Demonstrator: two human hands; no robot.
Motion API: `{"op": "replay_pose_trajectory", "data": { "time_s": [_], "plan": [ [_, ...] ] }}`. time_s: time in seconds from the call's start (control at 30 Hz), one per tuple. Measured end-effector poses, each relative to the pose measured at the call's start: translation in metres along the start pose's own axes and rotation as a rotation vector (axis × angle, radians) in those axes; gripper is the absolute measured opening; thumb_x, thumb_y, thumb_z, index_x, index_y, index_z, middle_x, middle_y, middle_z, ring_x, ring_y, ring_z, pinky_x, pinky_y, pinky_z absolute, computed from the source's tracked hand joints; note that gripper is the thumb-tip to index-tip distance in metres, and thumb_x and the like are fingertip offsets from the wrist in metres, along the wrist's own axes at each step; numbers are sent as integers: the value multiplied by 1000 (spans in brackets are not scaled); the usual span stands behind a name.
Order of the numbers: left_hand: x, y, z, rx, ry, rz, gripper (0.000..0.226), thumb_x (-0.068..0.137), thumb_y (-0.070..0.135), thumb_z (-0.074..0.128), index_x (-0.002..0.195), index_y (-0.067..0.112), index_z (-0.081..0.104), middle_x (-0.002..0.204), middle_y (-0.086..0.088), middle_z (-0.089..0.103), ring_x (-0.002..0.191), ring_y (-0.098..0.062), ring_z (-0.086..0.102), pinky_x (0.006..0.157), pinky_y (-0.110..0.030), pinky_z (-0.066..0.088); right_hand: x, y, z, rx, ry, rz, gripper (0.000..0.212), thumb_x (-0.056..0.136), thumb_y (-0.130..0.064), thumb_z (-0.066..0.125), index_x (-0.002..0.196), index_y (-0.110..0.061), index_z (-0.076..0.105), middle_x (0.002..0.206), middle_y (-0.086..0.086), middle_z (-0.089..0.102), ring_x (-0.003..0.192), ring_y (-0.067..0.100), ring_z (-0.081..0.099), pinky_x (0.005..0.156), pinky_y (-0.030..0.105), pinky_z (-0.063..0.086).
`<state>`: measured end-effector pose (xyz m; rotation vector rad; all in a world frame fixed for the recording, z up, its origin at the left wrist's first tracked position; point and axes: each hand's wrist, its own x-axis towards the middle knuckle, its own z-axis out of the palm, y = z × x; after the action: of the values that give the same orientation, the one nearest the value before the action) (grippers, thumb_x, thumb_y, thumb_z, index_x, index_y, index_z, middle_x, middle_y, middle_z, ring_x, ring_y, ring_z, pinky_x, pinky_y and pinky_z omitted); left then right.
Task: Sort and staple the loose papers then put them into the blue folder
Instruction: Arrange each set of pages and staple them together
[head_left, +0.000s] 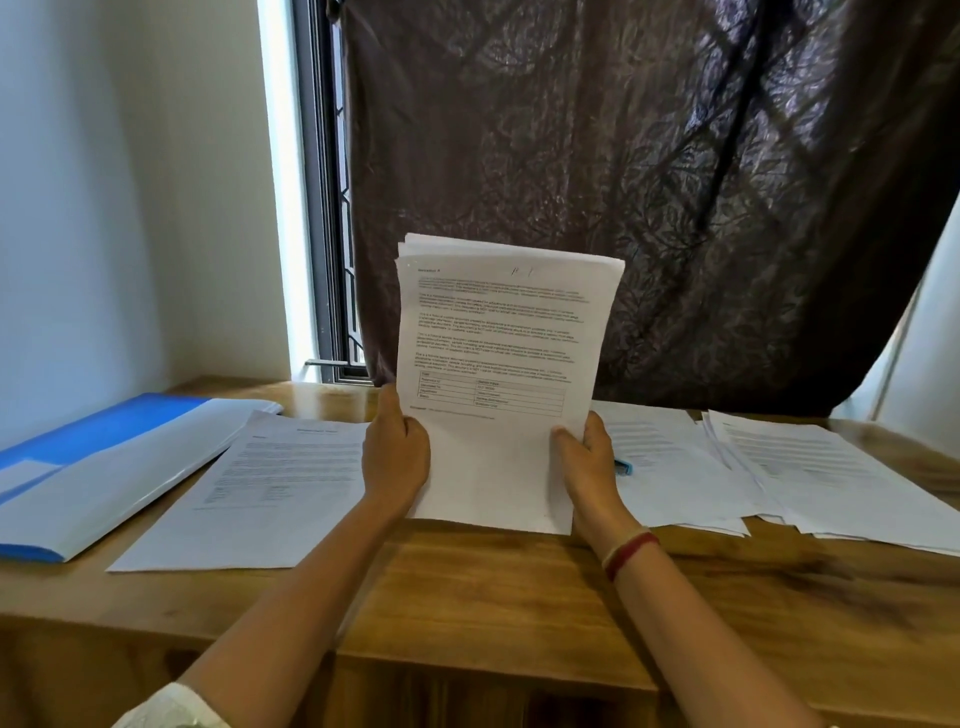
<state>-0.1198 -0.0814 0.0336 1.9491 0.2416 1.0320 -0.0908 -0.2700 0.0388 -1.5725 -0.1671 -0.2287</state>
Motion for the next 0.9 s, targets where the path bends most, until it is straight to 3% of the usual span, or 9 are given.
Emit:
{"op": "replay_pose_trajectory", "data": {
  "time_s": [0.1,0.27,0.4,0.5,0.6,0.7,0.73,0.8,0.9],
  "plan": [
    [-2,-8,-1,19,-35,-70,20,102,10,36,121,11,44,115,-9,62,97,-25,61,77,-33,53,6,3,3,51,-98,135,27,99,-21,48,126,-24,45,123,3,59,111,22,57,98,40,49],
    [-10,-23,2,-6,-139,-149,26,99,6,33,122,15,44,118,-6,60,98,-19,57,69,-20,45,35,-10,5,-36,-152,332,18,96,-25,54,108,-14,61,104,8,69,89,24,66,68,29,55],
    [-14,-24,3,14,-206,-191,27,100,9,34,125,16,44,121,-5,59,101,-17,54,78,-26,46,55,-7,3,-65,-142,396,23,95,-16,53,114,-6,61,116,16,66,104,31,63,94,43,52],
    [-17,-25,2,65,-283,-233,28,100,9,34,126,15,44,122,-4,57,101,-15,52,77,-26,45,54,-7,0,-8,-107,358,14,98,-11,47,106,-9,59,107,14,66,92,28,62,82,39,55],
    [-24,-30,3,120,-383,-284,36,100,10,36,135,17,41,129,-2,55,104,-14,50,83,-28,46,54,7,2,1,-91,313,22,94,-17,50,112,-9,61,108,13,67,98,32,63,87,46,56],
    [-24,-26,2,175,-439,-378,36,100,10,39,135,13,43,126,-2,55,104,-17,54,80,-25,46,48,19,5,8,-83,287,16,88,-28,52,101,-23,60,105,8,66,98,27,64,86,45,57],
    [-19,-26,2,196,-482,-385,31,100,11,39,130,13,48,121,-2,57,97,-15,57,74,-22,47,45,19,6,29,-74,281,7,91,-26,51,94,-25,58,104,6,65,98,25,63,88,44,56],
    [-4,-31,0,199,-558,-411,18,101,12,40,114,14,54,111,-1,59,84,-11,56,64,-18,46,40,16,6,63,-62,280,11,97,-20,48,89,-25,54,104,7,64,97,23,62,89,41,55],
    [20,-31,3,9,-567,-603,13,98,12,46,101,7,57,104,-6,62,89,-18,59,81,-29,49,41,17,9,-5,-61,277,10,99,-16,47,97,-22,54,106,10,63,94,23,62,88,40,56]
  ]
}}
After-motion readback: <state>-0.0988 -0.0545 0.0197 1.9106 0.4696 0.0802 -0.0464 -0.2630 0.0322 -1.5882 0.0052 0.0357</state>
